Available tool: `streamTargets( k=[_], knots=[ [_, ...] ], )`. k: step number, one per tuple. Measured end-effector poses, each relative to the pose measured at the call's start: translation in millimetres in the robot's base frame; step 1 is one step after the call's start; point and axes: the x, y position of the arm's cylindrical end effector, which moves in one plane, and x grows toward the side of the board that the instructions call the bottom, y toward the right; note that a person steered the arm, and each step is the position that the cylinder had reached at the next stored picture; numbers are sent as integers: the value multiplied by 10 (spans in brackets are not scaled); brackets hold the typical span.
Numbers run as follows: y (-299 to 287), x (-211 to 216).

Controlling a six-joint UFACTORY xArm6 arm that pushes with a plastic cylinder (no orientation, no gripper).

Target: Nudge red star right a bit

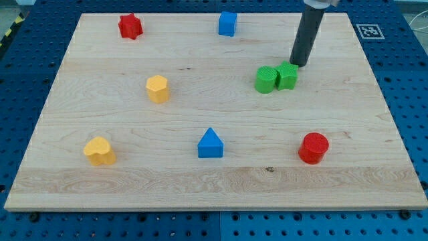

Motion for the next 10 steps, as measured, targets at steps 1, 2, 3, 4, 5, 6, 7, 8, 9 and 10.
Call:
streamTargets(
  k=[1, 2, 3, 4, 5, 6, 7, 8, 9, 10],
  knots=[
    [-67, -170],
    [-359, -209],
    [-695, -268],
    [-1127, -302],
    [-1545, -259],
    [-1948, -228],
    [-2395, -235],
    [-2947, -246],
    [-3361, -355],
    [-3626, -519]
  ],
)
